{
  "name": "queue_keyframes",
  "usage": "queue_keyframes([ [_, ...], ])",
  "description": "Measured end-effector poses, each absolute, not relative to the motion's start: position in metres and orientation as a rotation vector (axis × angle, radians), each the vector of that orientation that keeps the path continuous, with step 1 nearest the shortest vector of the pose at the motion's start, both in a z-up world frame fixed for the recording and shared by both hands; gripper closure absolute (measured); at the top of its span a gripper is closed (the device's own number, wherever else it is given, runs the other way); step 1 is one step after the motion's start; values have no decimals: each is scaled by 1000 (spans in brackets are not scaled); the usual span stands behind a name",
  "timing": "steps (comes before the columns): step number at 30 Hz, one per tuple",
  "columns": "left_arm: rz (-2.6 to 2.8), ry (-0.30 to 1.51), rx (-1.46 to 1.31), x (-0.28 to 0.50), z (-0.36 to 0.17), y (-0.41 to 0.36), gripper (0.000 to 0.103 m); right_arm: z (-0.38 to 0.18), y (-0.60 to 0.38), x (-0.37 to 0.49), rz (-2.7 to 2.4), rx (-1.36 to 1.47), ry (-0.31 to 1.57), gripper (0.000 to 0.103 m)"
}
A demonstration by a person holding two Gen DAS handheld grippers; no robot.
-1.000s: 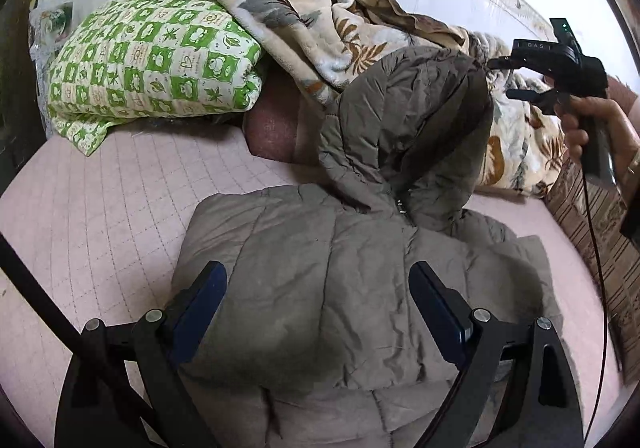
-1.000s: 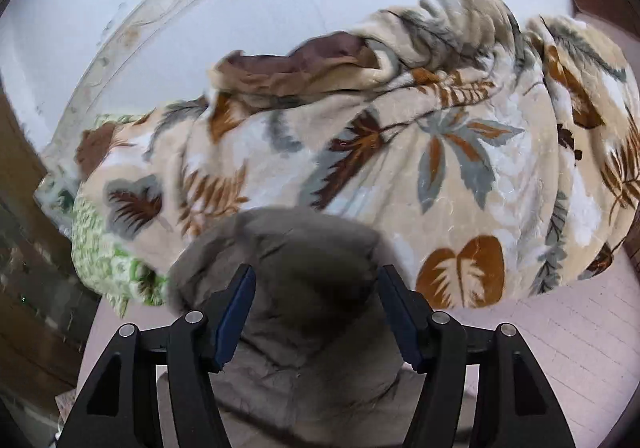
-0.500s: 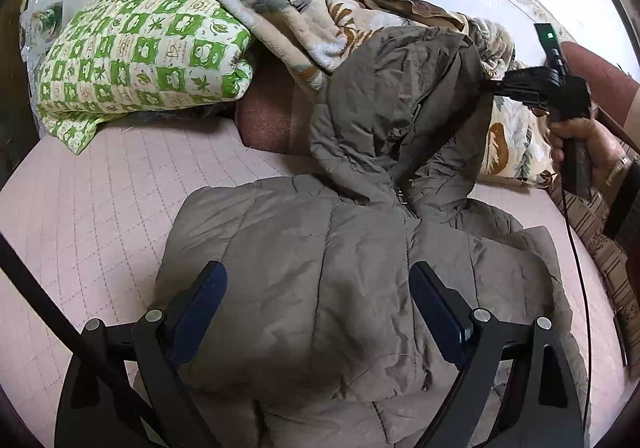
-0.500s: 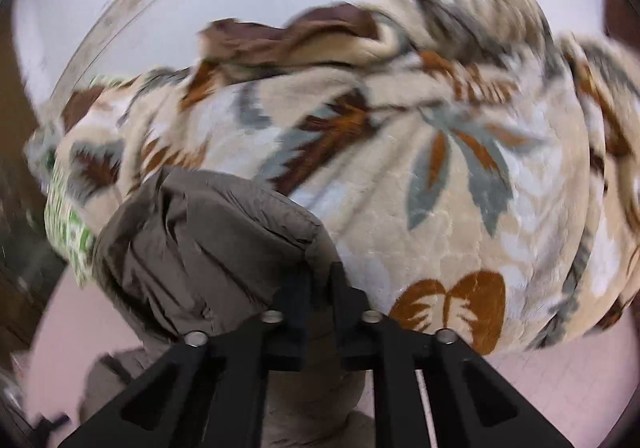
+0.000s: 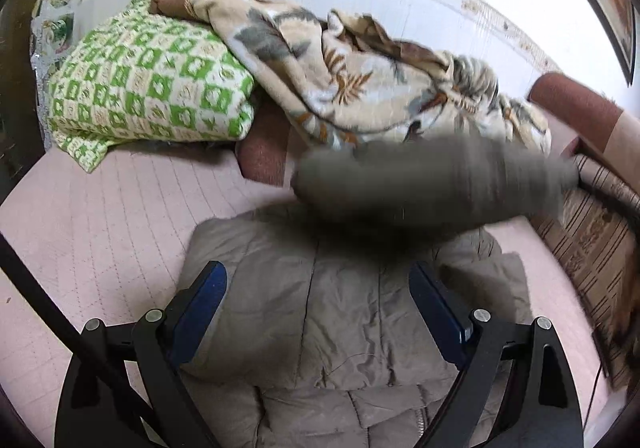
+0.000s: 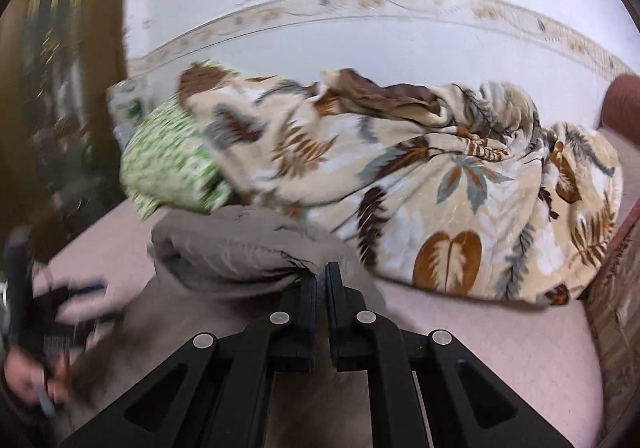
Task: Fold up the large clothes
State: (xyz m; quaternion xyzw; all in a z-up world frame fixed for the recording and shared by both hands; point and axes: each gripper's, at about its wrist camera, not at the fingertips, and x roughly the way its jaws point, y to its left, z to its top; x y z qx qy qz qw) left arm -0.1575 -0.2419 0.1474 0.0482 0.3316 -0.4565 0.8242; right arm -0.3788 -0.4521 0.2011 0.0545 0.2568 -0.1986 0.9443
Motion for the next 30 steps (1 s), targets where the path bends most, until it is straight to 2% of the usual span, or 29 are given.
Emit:
queue_keyframes([
  [4, -1003, 709, 60, -159, 157, -233, 11, 167, -400, -411, -390, 115, 555, 98],
  [12, -1080, 760, 191, -188, 125, -274, 11, 36, -392, -433, -414, 268, 789, 97],
  [18, -1020, 792, 441, -212, 81, -308, 11, 55, -401, -440, -380, 327, 808, 87],
  [22, -1011, 839, 442, -212, 65, -307, 11, 86, -408, -452, -410, 422, 662, 85],
  [23, -1020, 841, 427, -212, 66, -306, 11, 94, -411, -450, -411, 445, 612, 84],
  [25, -1047, 810, 401, -215, 76, -302, 11, 104, -417, -437, -440, 453, 555, 69],
  [30, -1091, 648, 259, -214, 110, -291, 11, 92, -433, -381, -468, 442, 579, 68],
])
